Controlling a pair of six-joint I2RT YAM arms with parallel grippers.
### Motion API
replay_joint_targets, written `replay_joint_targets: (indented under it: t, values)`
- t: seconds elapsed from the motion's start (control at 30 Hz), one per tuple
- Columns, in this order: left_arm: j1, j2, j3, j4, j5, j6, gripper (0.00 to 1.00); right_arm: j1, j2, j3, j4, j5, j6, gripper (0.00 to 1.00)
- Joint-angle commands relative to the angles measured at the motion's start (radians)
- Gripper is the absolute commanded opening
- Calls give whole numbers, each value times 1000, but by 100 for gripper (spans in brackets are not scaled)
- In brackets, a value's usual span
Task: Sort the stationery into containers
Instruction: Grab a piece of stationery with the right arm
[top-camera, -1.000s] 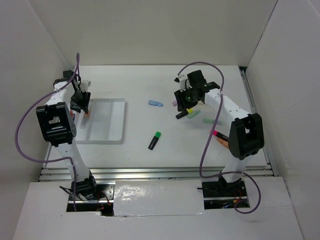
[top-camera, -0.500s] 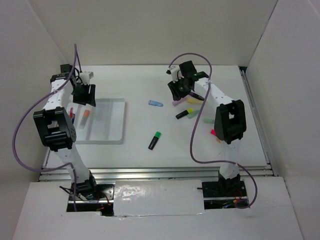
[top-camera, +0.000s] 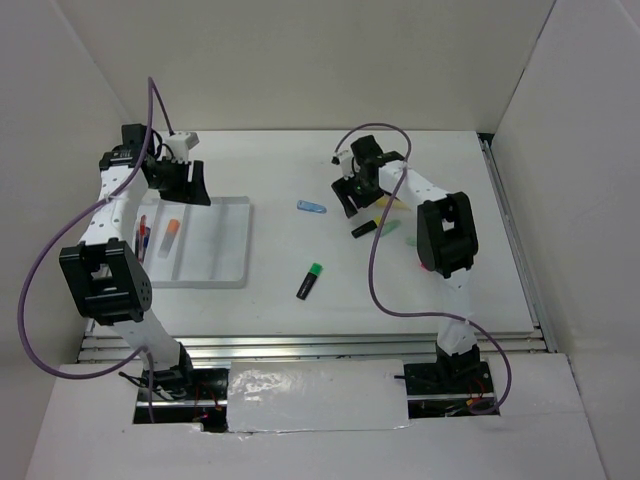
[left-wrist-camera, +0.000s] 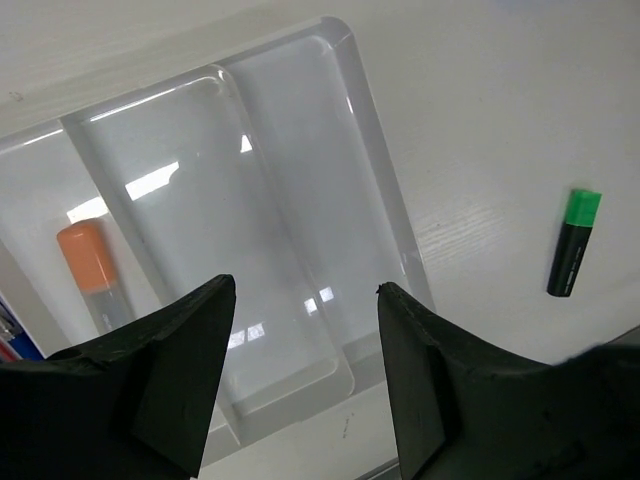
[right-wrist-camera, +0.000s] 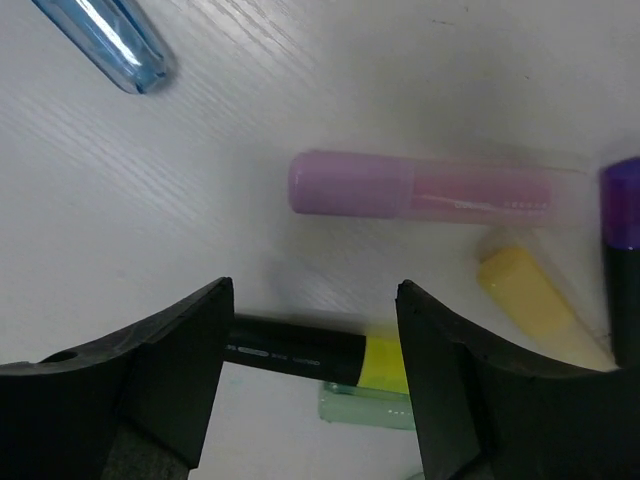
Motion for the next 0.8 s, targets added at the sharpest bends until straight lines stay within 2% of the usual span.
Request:
replay_joint_targets:
  t: [0.0, 0.13, 0.3, 0.53, 0.77]
  values:
    - [8, -19, -1, -3, 88, -11, 71, 8, -76, -42, 45, 86, -167, 73]
    - [6, -22, -9, 7, 116, -21, 72, 13, -122, -145, 190, 197, -286, 81]
    - [5, -16, -12, 4, 139, -20, 72, 11, -84, -123, 223, 221, -375, 83]
    - [5, -6, -11, -10, 153, -3, 72, 13, -28, -90, 283, 177, -435, 89]
    - [19, 20, 0, -16, 191, -20, 72, 13, 67, 54, 218, 119, -445, 89]
